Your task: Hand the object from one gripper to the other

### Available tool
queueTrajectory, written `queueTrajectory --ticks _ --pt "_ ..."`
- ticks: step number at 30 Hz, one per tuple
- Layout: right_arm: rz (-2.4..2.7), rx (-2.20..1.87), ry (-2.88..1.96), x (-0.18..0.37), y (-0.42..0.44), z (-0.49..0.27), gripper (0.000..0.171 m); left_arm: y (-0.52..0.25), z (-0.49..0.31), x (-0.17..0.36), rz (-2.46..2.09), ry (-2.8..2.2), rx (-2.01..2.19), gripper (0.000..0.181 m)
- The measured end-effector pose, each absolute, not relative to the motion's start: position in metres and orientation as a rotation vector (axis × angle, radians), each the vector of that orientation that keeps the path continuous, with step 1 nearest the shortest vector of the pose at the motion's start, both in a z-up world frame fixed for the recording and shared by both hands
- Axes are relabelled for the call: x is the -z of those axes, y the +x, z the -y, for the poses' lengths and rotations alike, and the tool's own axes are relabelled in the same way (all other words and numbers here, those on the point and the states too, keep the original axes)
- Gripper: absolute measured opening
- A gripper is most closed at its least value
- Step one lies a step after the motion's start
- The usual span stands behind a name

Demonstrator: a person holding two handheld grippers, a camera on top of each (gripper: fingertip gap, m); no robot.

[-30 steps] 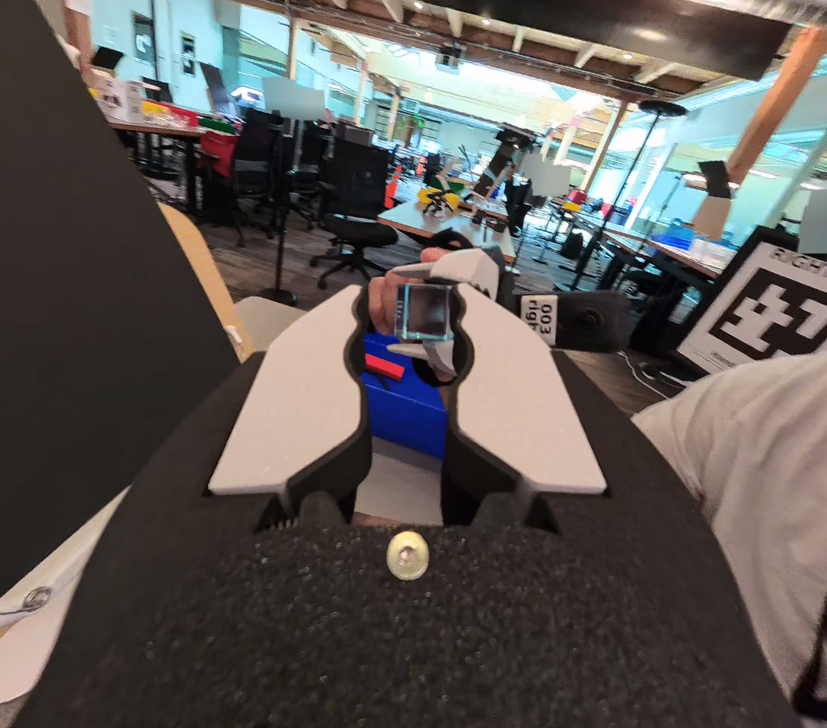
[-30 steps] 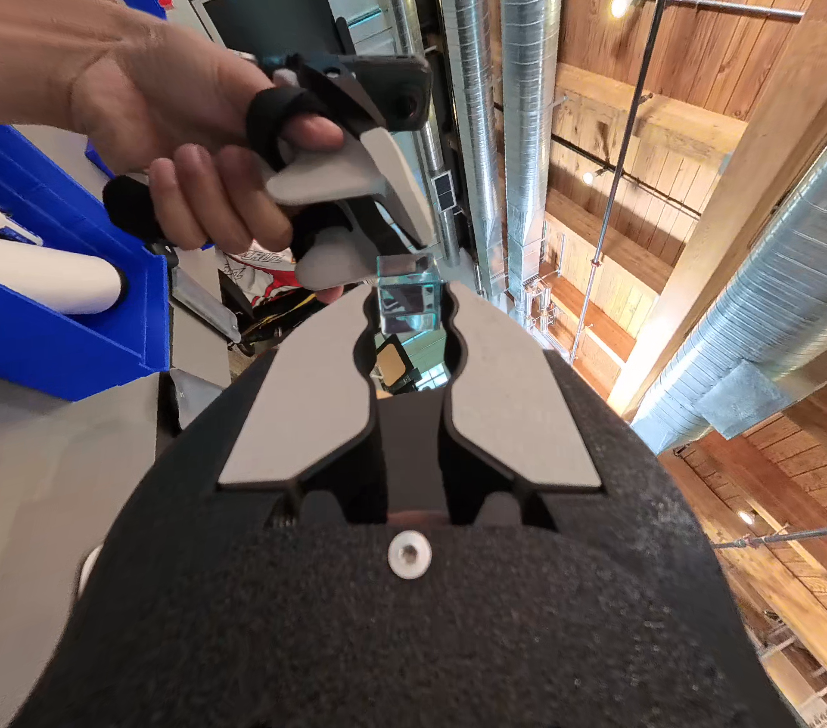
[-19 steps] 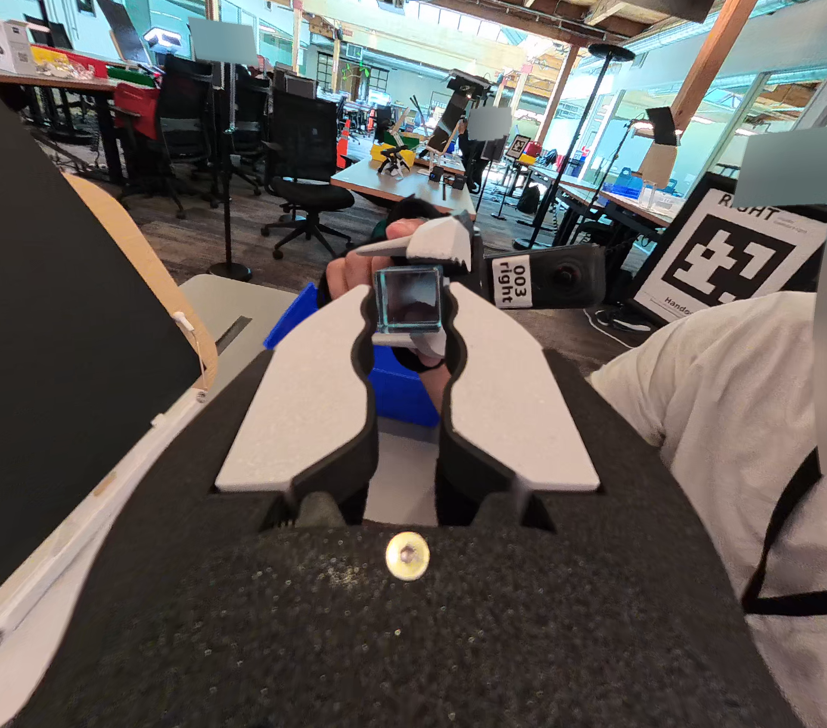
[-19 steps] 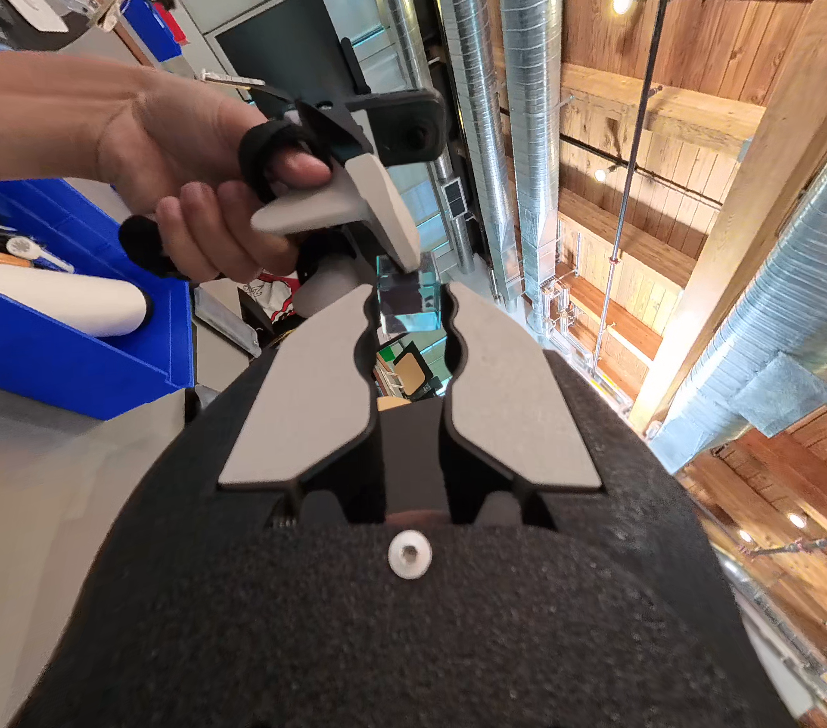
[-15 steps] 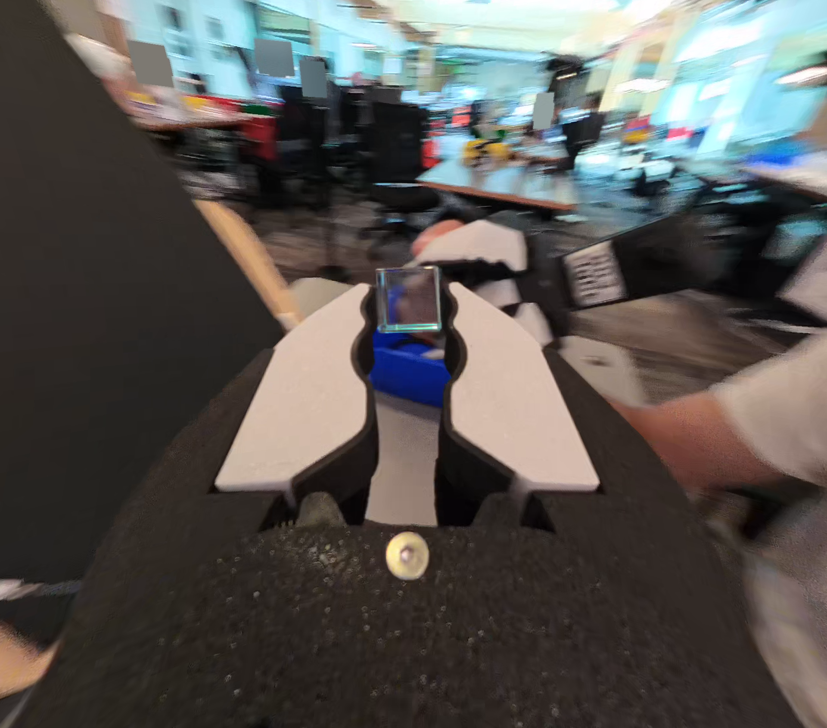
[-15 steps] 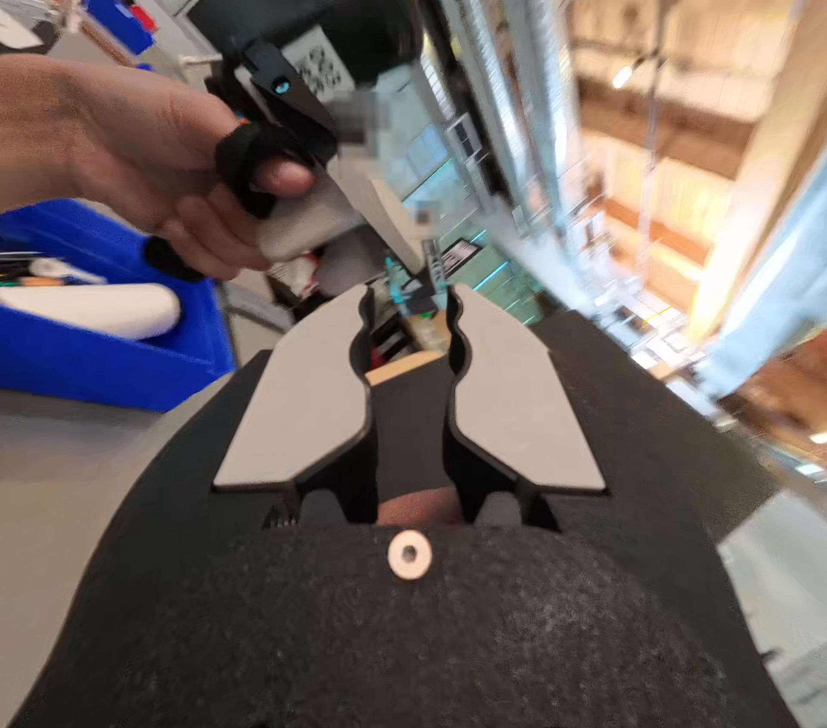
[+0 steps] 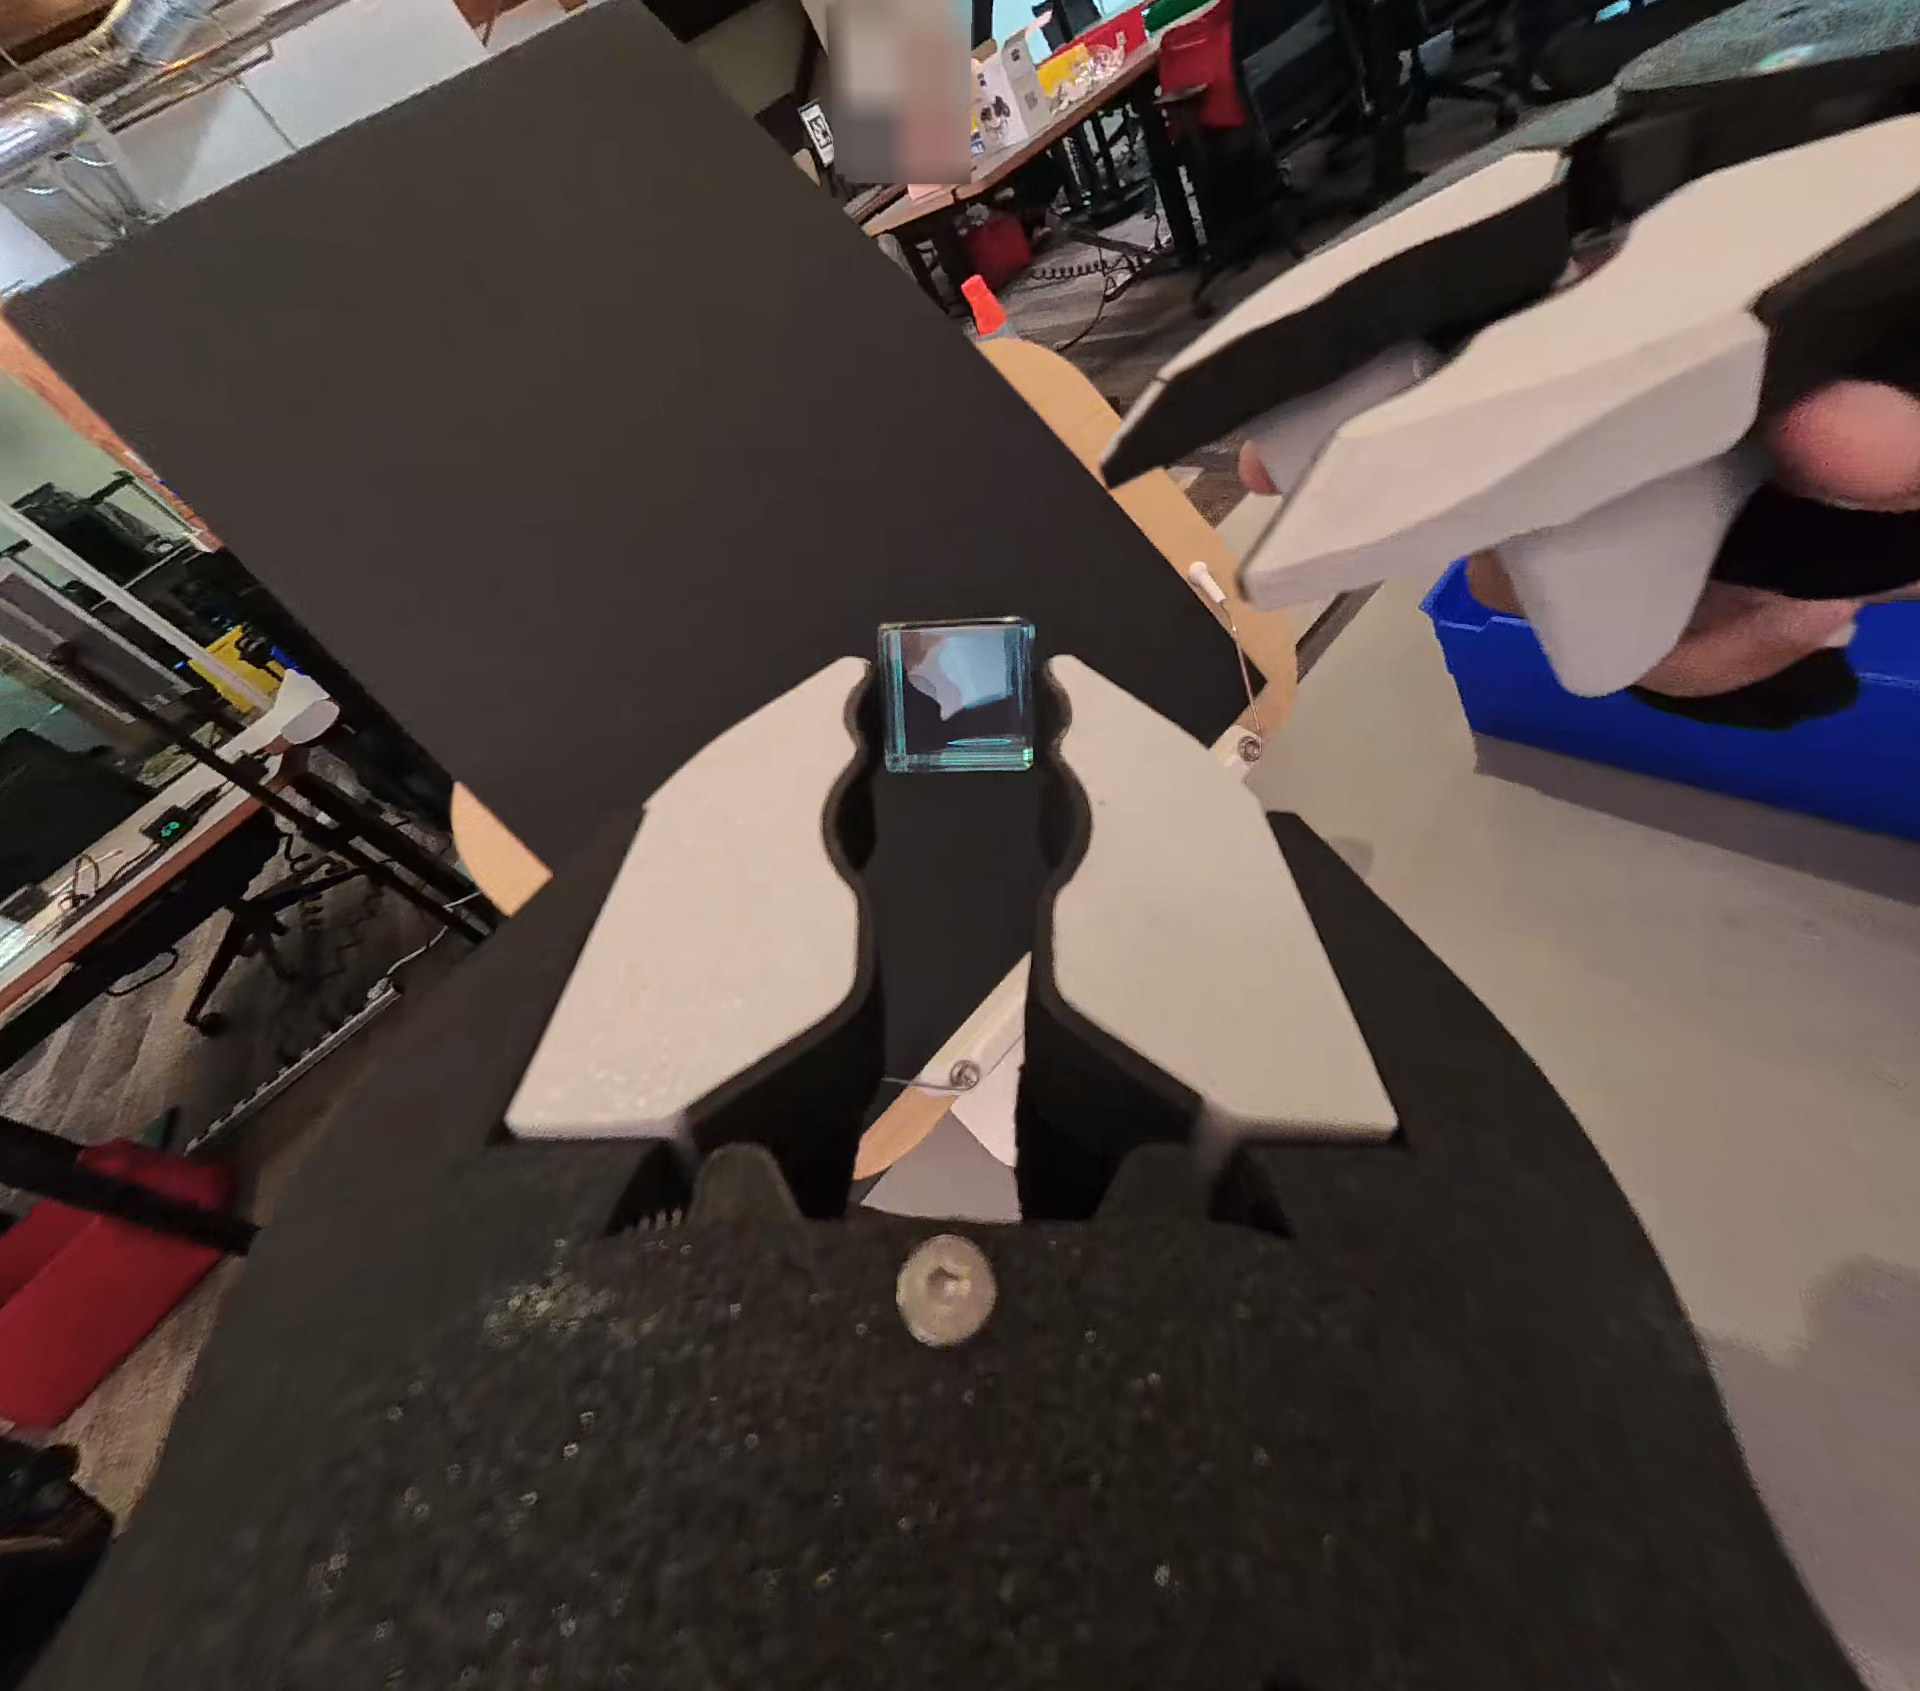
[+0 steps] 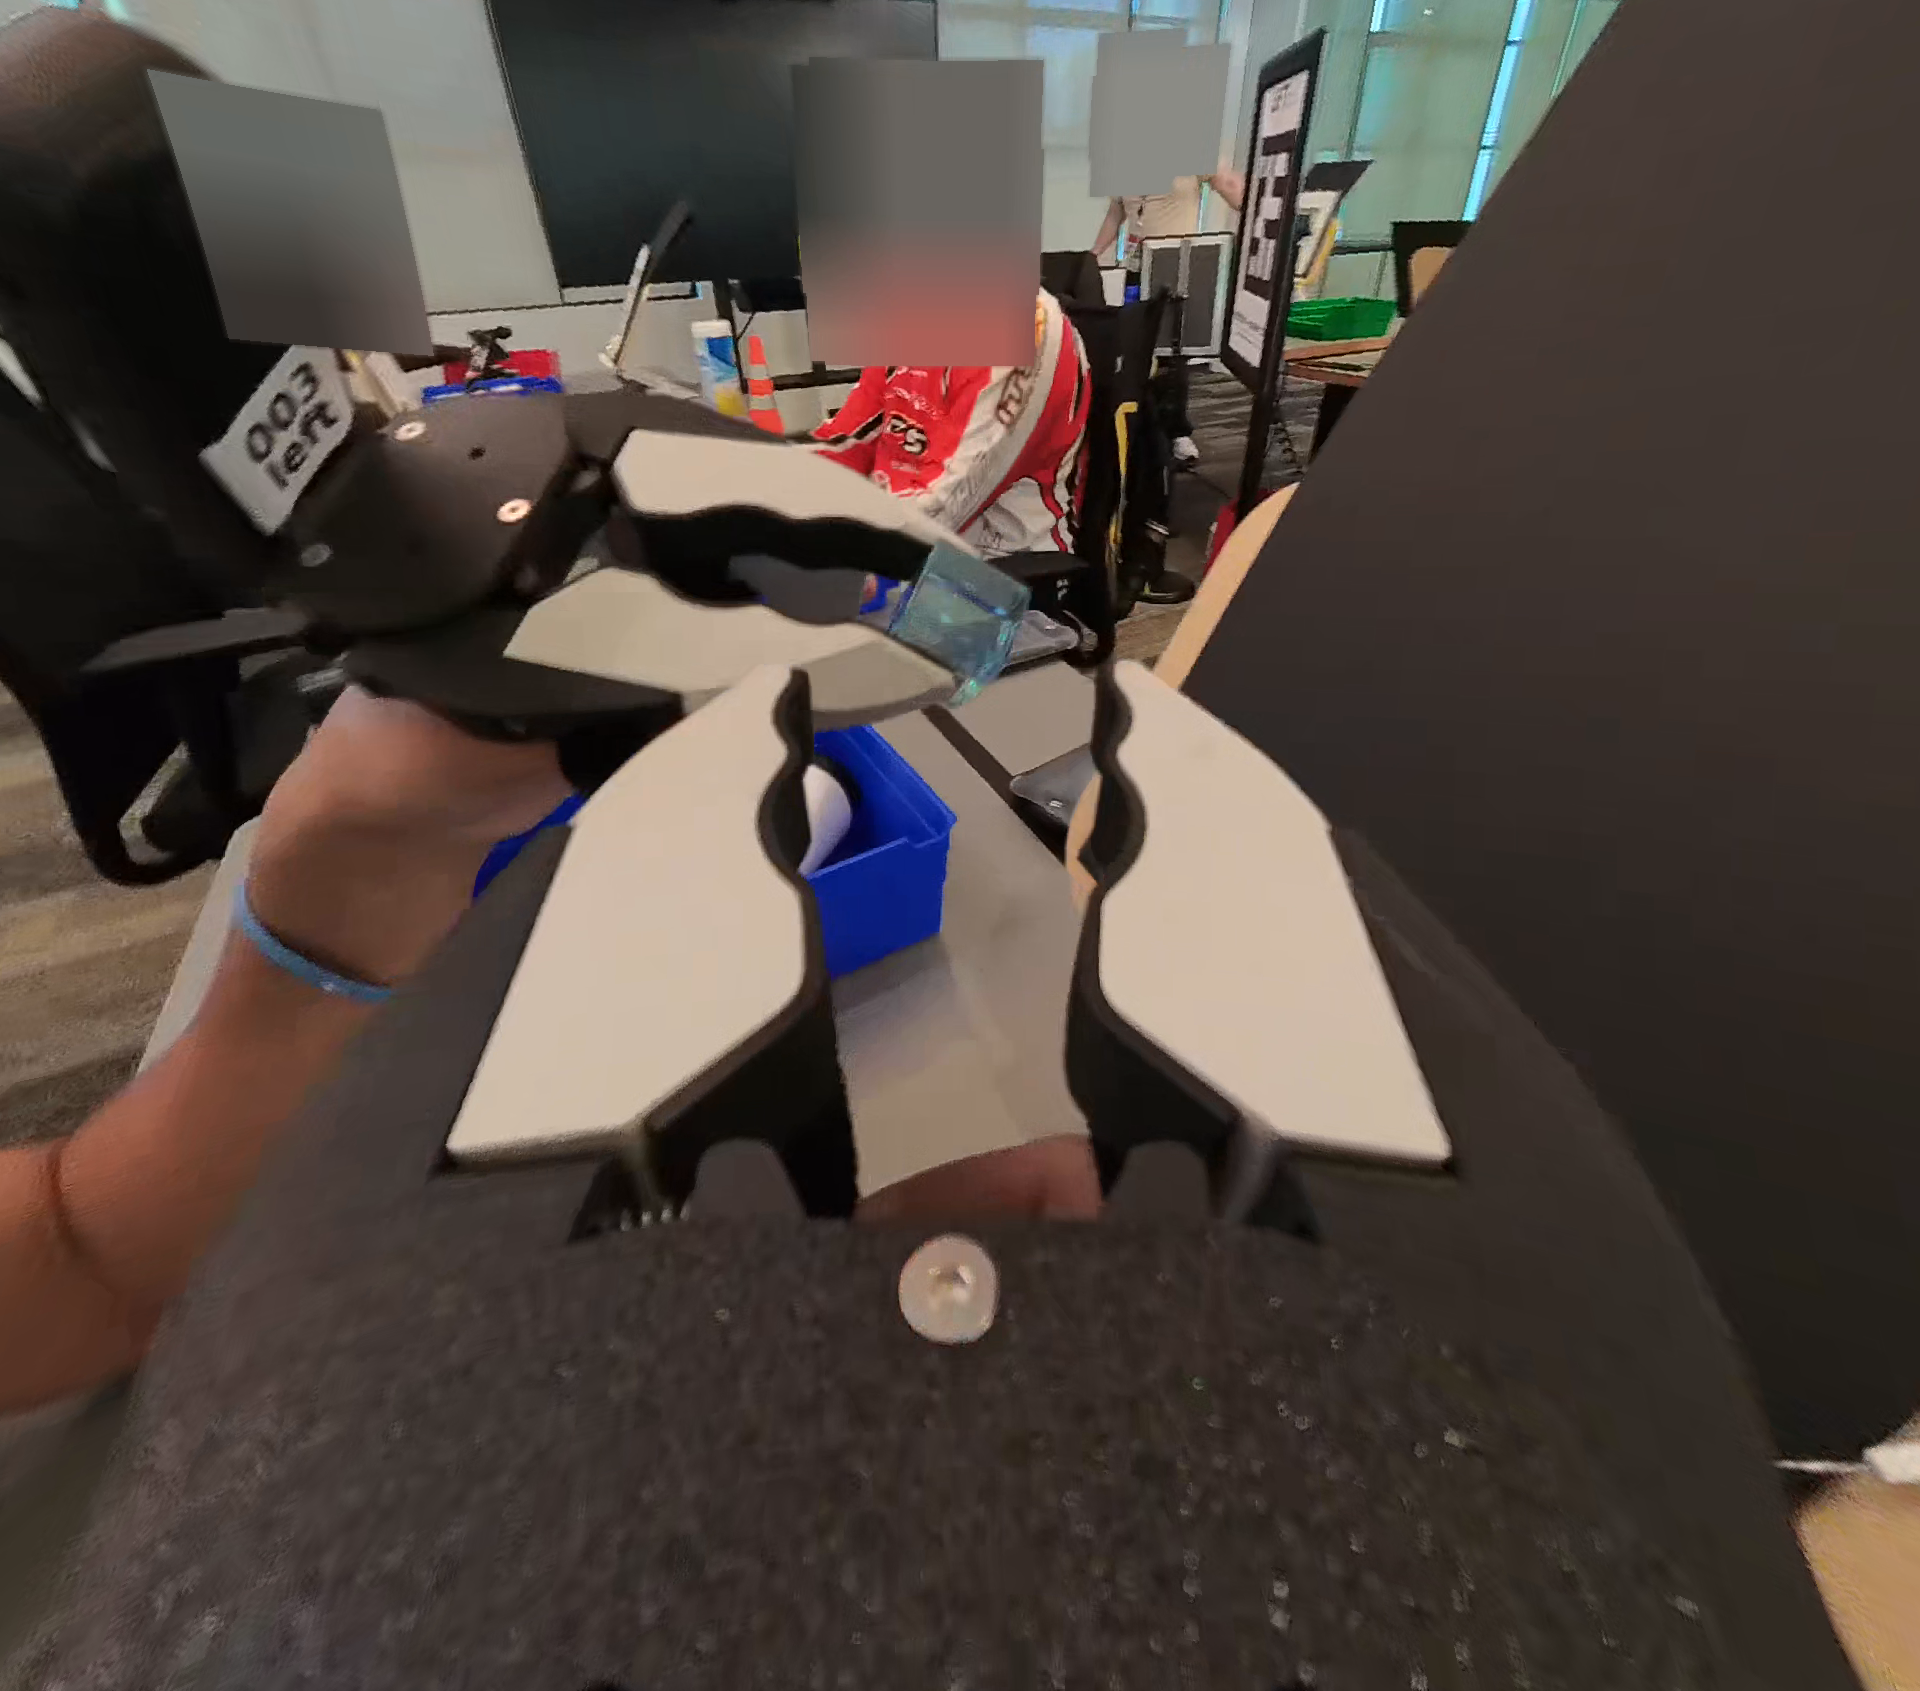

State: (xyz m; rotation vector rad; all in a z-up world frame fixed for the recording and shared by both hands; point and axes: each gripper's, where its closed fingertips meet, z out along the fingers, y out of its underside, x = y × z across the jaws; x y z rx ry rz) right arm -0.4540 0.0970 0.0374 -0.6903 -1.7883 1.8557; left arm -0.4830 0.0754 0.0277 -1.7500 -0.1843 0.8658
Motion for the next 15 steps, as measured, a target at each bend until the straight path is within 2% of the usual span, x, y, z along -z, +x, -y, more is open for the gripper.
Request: queueTrajectory --ticks 5,8,12,14,15 --pt "1.778 -1.943 -0.755 -0.039 -0.456 -0.093 0.057 -0.469 -0.090 -0.024 -0.016 -1.779 -1.028 0.027" --pt "1.801 -1.890 -0.780 -0.032 -0.460 -0.093 0.055 -0.461 -0.097 -0.021 -0.125 -1.791 -1.136 0.028" --pt "1.839 -1.819 -0.797 -0.024 -0.463 -0.097 0.045 -0.459 -0.099 -0.022 -0.210 -1.789 -1.289 0.027" --pt "1.882 -1.860 -0.753 -0.024 -0.456 -0.092 0.028 -0.456 -0.102 -0.018 -0.316 -1.786 -1.368 0.027" --pt "1.885 -1.859 -0.756 -0.024 -0.456 -0.092 0.027 -0.456 -0.103 -0.017 -0.344 -1.779 -1.412 0.027"
